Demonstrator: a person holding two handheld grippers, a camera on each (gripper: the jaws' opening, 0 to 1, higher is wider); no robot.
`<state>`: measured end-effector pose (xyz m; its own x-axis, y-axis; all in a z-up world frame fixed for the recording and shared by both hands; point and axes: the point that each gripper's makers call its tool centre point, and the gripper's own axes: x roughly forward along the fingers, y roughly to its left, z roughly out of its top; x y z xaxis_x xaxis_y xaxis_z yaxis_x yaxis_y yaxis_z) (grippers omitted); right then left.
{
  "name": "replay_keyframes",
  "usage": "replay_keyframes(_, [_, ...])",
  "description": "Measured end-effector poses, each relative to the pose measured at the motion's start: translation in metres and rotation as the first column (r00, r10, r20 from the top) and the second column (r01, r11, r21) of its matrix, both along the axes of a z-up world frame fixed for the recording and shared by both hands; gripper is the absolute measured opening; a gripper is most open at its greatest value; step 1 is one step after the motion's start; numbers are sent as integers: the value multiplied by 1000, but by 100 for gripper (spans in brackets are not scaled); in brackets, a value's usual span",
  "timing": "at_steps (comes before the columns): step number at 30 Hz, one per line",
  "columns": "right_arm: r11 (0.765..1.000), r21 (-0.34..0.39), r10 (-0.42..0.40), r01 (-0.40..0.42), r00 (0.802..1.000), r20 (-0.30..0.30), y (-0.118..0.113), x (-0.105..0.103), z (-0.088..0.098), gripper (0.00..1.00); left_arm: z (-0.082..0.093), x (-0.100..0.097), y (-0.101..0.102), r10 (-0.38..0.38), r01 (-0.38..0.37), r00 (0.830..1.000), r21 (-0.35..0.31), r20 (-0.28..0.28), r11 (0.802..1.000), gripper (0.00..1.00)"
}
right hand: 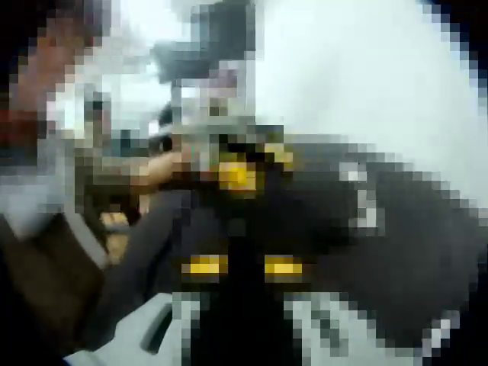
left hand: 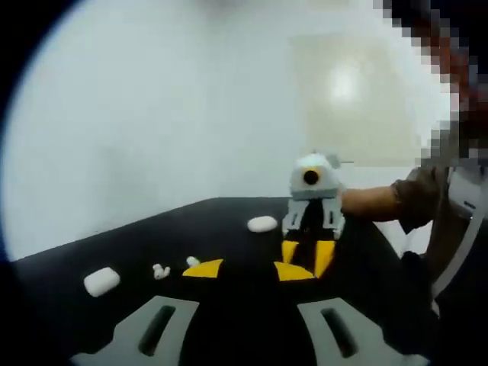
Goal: Pick up three earphones and place each one into its charging case using tactile feedback, ensure that each earphone is properly inserted and securely positioned inside the case.
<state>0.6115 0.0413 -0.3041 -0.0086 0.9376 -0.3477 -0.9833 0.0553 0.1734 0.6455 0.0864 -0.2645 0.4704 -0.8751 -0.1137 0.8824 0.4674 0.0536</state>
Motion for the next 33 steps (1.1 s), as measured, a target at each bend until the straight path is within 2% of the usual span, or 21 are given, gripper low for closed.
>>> replay_keyframes(2, [999, 25, -19, 21, 994, -108, 1, 0, -5, 19, -5, -8, -6, -42, 42, 998, 7, -40, 999, 22])
replay_keyframes(3, [999, 40, -29, 35, 990, -139, 0, 0, -6, 19, -10, -11, -10, -63, 65, 996, 22, -56, 998, 23])
replay_keyframes(4, [999, 30, -32, 36, 989, -145, -1, 0, -9, 19, -13, -13, -12, -70, 73, 996, 37, -61, 997, 23])
replay_keyframes(5, [999, 24, -26, 30, 991, -133, -1, -2, -9, 19, -17, -15, -15, -85, 89, 994, 54, -70, 995, 23])
replay_keyframes(8, [1000, 19, 5, -5, 1000, -4, 0, -6, -13, 19, -27, -23, -25, -123, 131, 988, 89, -93, 987, 23])
replay_keyframes(11, [1000, 4, 29, -30, 994, 108, 3, -11, -15, 19, -30, -29, -34, -142, 150, 986, 105, -84, 983, 24])
replay_keyframes(13, [999, -6, 43, -43, 988, 149, 4, -14, -16, 19, -29, -31, -38, -151, 159, 985, 100, -83, 982, 23])
replay_keyframes(15, [999, -8, 41, -40, 988, 149, 4, -13, -16, 19, -25, -35, -42, -166, 172, 982, 73, -86, 982, 23])
replay_keyframes(19, [999, -6, 39, -39, 988, 151, 4, -12, -16, 19, -27, -37, -46, -179, 187, 979, 82, -94, 979, 17])
replay_keyframes(22, [999, -12, 46, -44, 981, 187, 5, -13, -17, 19, -29, -41, -47, -191, 200, 976, 80, -106, 977, 16])
replay_keyframes(25, [999, -13, 50, -49, 978, 205, 6, -10, -17, 19, -28, -40, -45, -198, 209, 970, 62, -142, 976, 15])
replay_keyframes(29, [999, -16, 44, -42, 968, 247, 7, -4, -17, 22, -29, -38, -43, -195, 206, 969, 59, -152, 977, 14])
replay_keyframes(33, [999, -24, 47, -42, 969, 242, 7, -2, -17, 21, -30, -35, -41, -192, 204, 967, 55, -165, 977, 14])
